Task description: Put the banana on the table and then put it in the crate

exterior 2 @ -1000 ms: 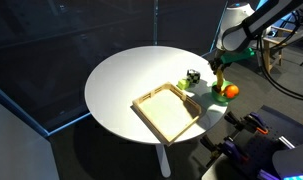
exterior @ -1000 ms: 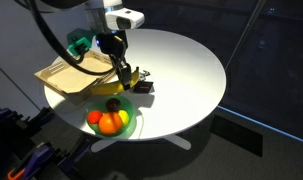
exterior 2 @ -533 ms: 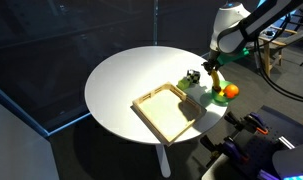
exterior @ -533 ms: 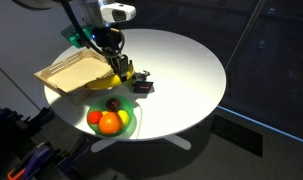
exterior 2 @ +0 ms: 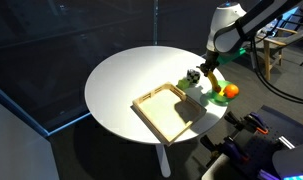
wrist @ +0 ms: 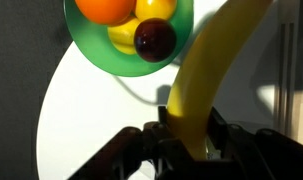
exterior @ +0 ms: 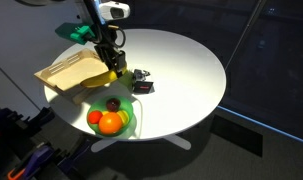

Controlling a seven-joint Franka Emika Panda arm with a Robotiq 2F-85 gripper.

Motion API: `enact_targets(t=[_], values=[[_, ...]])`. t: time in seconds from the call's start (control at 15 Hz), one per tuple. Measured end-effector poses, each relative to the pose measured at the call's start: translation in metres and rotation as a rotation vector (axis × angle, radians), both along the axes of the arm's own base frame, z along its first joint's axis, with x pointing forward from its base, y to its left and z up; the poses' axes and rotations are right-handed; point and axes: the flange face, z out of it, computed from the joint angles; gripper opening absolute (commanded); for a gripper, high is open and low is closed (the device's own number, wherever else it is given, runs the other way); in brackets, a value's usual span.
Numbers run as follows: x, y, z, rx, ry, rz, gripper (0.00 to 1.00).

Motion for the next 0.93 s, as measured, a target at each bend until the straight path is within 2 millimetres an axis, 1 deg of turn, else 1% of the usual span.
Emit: enact_targets(t=[0.2, 0.53, 0.93], values=[[-0.001, 0.006, -0.005, 0.035, 0.014, 0.042, 0.16], [-0.004, 0.014, -0.019, 0.059, 0.043, 0.078, 0.16], [-0.009, 0.014, -0.039, 0.076, 0.084, 0.09, 0.16]])
